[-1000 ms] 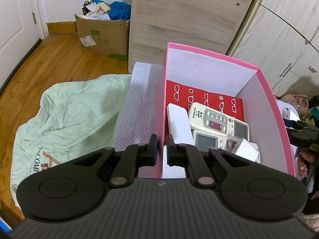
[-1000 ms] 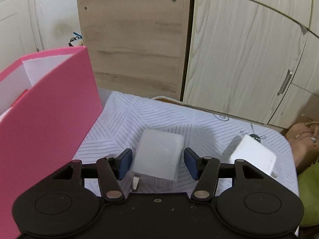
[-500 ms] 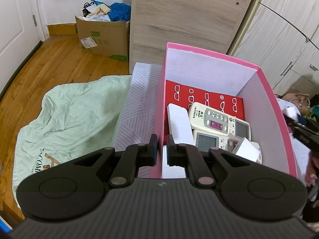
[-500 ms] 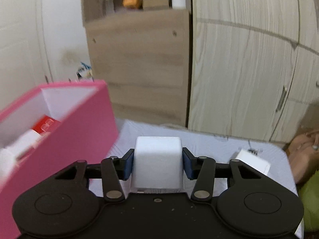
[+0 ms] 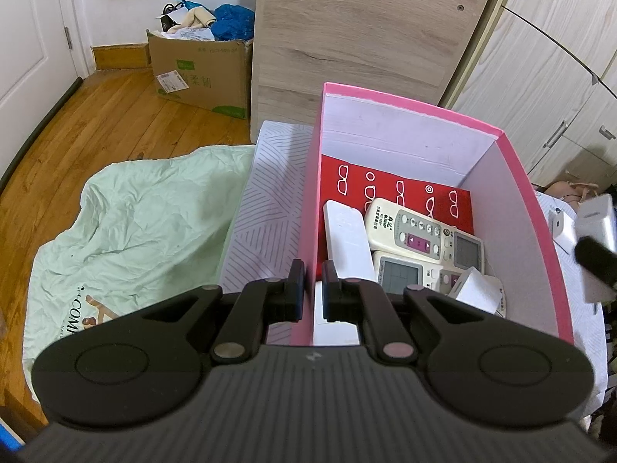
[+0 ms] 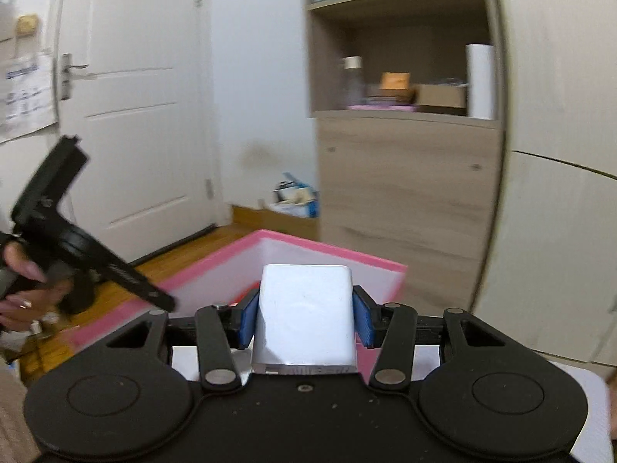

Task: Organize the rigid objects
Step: 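Carry the white power bank into the pink box and open the right tool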

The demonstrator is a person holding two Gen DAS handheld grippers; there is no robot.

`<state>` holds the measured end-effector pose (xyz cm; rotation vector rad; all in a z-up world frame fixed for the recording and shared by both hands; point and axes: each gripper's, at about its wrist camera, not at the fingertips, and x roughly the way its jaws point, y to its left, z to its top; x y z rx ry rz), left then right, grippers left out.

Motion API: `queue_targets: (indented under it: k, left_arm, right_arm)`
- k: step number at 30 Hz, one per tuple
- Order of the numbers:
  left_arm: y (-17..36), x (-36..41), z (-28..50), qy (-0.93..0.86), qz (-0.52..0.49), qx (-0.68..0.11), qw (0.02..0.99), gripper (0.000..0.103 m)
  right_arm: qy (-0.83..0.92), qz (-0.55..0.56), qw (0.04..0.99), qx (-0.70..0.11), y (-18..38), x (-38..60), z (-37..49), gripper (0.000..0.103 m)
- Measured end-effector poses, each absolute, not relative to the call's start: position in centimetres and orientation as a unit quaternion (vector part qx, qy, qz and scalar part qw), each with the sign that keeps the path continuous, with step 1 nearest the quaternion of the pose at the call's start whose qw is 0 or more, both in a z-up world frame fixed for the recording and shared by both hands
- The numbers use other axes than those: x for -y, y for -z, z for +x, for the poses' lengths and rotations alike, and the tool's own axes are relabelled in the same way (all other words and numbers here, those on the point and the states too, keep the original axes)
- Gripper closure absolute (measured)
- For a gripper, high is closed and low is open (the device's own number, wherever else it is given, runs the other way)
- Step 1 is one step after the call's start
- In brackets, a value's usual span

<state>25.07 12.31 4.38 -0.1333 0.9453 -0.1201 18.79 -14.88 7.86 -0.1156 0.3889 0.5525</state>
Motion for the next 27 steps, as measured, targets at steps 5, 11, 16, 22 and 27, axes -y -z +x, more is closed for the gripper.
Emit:
queue_targets:
  k: [5,11,16,22,27]
  left_arm:
    - [-4.4,-12.4,25.1,0.059,-0.062,-0.454,0.887,0.096]
    - [-4.4,-12.0,25.0,0.057,-0.057,-0.454,0.887,0.097]
    - [-4.4,-12.0,25.0,0.059,-0.054,-0.455,0.887,0.097]
    - [-4.4,-12.1,25.0,0.059,-0.055,-0.456,0.886,0.097]
    - [-4.5,-12.0,24.9,0.059,-0.05,-0.454,0.888,0.097]
  right_arm:
    - [-0.302,-0.103,0.922,-0.219,-7.8,11.3,21.2,0.049]
    - [-0.303,-0.175,0.895,-0.275,-6.9,8.1,25.0,0.049]
    - [-0.256,-0.215,0.889,-0.314,-5.7,6.8,27.6,0.049]
    - [-0.219,-0.209,0.875,-0.377,-4.2,6.5,30.9,0.049]
    - [-0.207,-0.205,0.864,-0.411,-3.0,6.3,32.4,0.049]
